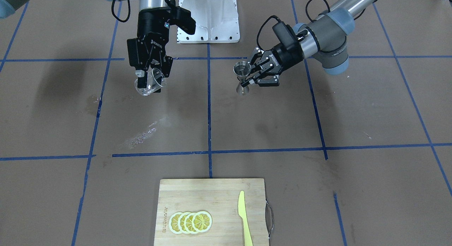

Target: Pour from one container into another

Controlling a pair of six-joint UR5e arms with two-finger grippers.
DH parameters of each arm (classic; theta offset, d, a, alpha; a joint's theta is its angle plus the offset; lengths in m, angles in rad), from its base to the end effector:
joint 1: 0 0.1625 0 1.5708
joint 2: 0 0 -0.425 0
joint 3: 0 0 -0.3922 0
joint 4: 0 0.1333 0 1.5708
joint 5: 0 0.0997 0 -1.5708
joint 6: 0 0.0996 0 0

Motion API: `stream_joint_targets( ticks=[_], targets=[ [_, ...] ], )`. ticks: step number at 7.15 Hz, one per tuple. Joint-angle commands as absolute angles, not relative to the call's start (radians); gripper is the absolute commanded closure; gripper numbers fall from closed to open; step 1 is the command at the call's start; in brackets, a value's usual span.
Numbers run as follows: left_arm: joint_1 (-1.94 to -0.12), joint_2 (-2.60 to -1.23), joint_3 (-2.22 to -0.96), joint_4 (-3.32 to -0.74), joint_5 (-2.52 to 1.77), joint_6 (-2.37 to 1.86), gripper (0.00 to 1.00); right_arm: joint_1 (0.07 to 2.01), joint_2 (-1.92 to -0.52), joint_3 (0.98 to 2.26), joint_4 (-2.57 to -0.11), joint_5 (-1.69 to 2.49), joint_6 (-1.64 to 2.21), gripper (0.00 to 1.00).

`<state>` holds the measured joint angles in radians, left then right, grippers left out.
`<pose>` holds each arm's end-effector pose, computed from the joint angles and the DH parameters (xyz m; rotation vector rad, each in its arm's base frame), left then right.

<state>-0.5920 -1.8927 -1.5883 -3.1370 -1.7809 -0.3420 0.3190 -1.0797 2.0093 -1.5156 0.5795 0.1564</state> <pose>0.4048 -0.4078 0.3089 1.4451 1.3068 0.6269 -0.4406 -0.3737 0.1701 1.2717 0.1086 -0.4577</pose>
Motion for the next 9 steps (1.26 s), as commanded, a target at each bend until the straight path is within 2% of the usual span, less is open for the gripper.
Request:
stream_joint_targets(
  ticks=[1, 4, 7, 9],
  targets=[
    [-0.646, -1.743, -1.603, -3.273, -1.781, -0.37, 1.0, 0.319, -1.081, 2.008, -1.516, 0.58, 0.156, 1.0],
    [-0.66, -1.568, -1.605, -3.411, -1.629, -0.463, 1.0, 0.319, -1.085, 2.01, -1.516, 0.578, 0.158, 1.0],
    [-0.626, -1.491, -1.603, -3.427, -1.399, -0.581, 1.0, 0.319, -1.086, 2.01, -1.516, 0.578, 0.158, 1.0],
    [-0.461, -1.447, -1.605, -3.425, -1.137, -0.595, 1.0, 0.319, -1.086, 2.01, -1.516, 0.578, 0.16, 1.0]
  ],
)
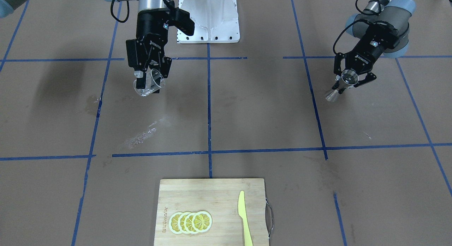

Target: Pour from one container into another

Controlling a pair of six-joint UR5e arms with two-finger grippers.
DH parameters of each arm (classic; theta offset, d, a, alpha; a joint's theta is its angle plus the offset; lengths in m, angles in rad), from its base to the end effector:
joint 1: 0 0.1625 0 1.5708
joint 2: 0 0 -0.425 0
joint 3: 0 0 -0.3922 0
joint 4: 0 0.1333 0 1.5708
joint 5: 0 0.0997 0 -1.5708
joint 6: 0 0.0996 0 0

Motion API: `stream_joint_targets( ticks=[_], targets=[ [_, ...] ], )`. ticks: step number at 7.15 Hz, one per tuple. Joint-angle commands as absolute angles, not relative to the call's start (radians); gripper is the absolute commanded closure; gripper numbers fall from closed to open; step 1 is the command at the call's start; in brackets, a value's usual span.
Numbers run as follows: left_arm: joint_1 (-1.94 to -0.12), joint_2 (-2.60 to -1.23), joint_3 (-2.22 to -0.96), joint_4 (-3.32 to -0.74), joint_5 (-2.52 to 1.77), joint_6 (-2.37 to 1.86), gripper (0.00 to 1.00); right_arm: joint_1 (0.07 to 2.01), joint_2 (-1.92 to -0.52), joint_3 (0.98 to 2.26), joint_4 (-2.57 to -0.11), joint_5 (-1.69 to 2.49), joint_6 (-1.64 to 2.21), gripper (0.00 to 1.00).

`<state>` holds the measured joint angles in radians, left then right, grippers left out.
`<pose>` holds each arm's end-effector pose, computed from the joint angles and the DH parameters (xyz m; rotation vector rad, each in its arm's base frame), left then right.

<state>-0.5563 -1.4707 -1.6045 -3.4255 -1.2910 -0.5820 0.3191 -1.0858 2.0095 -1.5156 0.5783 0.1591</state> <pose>0.2725 -0.3588 0.4934 1.3779 1.1271 0.0615 -0.4404 -0.3737 0.1732 1.2692 0.1122 -0.4581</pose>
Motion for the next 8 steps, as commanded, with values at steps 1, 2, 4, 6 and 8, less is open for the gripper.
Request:
stream_joint_targets(
  ticks=[1, 2, 4, 6, 8],
  targets=[
    [-0.386, -1.437, -1.597, -3.418, -1.006, -0.612, 1.0, 0.319, -1.086, 2.01, -1.516, 0.577, 0.16, 1.0],
    [-0.329, -1.436, -1.591, -3.409, -0.891, -0.614, 1.0, 0.319, -1.086, 2.01, -1.516, 0.578, 0.16, 1.0],
    [-0.241, -1.437, -1.579, -3.344, -0.715, -0.653, 1.0, 0.319, -1.086, 2.01, -1.516, 0.577, 0.16, 1.0],
    [-0.236, -1.437, -1.565, -3.251, -0.709, -0.686, 1.0, 0.319, -1.086, 2.01, -1.516, 0.577, 0.16, 1.0],
    [-0.233, -1.44, -1.537, -3.249, -0.713, -0.771, 1.0, 0.319, -1.086, 2.01, -1.516, 0.577, 0.16, 1.0]
  ],
)
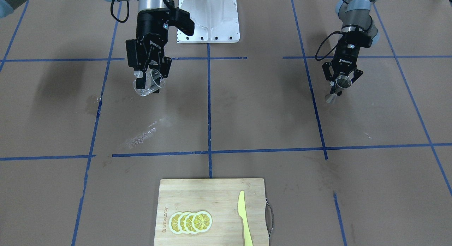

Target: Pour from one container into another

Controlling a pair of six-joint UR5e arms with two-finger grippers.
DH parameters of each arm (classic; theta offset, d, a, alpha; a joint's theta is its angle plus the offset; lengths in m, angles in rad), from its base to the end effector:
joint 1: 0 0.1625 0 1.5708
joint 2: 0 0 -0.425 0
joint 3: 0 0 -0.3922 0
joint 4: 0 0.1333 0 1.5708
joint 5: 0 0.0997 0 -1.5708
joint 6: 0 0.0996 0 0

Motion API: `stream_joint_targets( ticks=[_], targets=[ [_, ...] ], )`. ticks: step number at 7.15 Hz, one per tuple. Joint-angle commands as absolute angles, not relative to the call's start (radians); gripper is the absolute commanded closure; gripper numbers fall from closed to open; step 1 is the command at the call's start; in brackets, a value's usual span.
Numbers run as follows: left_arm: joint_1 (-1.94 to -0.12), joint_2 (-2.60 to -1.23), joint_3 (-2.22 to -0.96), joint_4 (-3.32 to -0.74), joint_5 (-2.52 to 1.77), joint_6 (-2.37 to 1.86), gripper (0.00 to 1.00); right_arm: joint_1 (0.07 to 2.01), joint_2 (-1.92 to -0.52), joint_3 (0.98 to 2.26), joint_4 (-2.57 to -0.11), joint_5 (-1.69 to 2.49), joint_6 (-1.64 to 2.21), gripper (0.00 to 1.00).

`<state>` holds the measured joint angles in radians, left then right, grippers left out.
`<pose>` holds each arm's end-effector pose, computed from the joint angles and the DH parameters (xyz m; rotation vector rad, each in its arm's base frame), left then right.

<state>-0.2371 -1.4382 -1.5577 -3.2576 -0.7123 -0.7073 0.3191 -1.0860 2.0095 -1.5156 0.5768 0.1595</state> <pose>0.3397 -0.2968 0.5430 1.2997 0.8514 -0.1659 -0.4403 -0.3738 0.1732 1.2697 0.1133 -0.4570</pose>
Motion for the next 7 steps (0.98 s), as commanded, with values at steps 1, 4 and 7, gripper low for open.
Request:
stream_joint_targets(
  ticks=[1, 4, 7],
  targets=[
    [-0.215, -1.443, -1.528, -3.249, -0.716, -0.844, 1.0, 0.319, -1.086, 2.01, -1.516, 0.577, 0.16, 1.0],
    [-0.166, -1.447, -1.48, -3.234, -0.654, -0.934, 1.0, 0.319, -1.091, 2.011, -1.516, 0.577, 0.16, 1.0],
    [-0.138, -1.45, -1.485, -3.235, -0.589, -0.93, 1.0, 0.318, -1.092, 2.011, -1.516, 0.577, 0.16, 1.0]
  ],
)
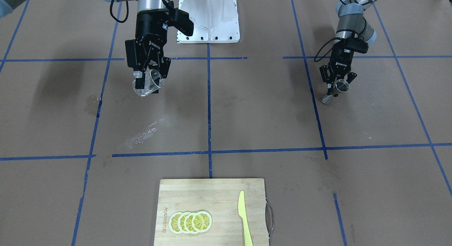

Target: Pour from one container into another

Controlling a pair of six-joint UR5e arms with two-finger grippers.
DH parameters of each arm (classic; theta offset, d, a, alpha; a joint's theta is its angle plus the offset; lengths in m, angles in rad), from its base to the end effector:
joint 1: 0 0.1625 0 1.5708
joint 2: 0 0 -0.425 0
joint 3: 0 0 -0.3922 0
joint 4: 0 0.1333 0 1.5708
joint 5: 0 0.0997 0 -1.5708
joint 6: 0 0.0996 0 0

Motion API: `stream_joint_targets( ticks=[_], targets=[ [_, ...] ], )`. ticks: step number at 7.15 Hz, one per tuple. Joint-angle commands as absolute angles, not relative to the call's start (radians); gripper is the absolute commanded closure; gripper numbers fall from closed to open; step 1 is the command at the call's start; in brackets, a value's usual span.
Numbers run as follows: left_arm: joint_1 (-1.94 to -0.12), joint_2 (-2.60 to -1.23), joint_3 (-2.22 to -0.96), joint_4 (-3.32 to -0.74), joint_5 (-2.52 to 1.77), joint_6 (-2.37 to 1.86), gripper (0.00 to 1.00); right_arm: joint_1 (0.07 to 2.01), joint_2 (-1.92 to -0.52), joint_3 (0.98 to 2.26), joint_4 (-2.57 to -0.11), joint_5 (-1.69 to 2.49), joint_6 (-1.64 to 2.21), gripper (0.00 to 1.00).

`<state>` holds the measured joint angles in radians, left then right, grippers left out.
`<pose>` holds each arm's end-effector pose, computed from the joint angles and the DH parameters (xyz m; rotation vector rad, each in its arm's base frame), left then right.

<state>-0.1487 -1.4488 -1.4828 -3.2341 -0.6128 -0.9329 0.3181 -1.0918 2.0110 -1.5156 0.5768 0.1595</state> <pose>0.3642 -0.2717 0.5738 1.2038 0.9128 -0.3019 -0.4400 -0.3731 0.1758 1.2676 0.1158 -0.4605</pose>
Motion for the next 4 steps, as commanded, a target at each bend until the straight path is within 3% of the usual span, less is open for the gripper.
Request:
stream_joint_targets(
  ticks=[1, 4],
  targets=[
    [-0.138, -1.451, -1.485, -3.234, -0.584, -0.927, 1.0, 0.319, -1.094, 2.011, -1.516, 0.577, 0.16, 1.0],
    [-0.127, -1.469, -1.486, -3.18, -0.568, -0.923, 1.0, 0.319, -1.097, 2.01, -1.516, 0.575, 0.16, 1.0]
  ],
)
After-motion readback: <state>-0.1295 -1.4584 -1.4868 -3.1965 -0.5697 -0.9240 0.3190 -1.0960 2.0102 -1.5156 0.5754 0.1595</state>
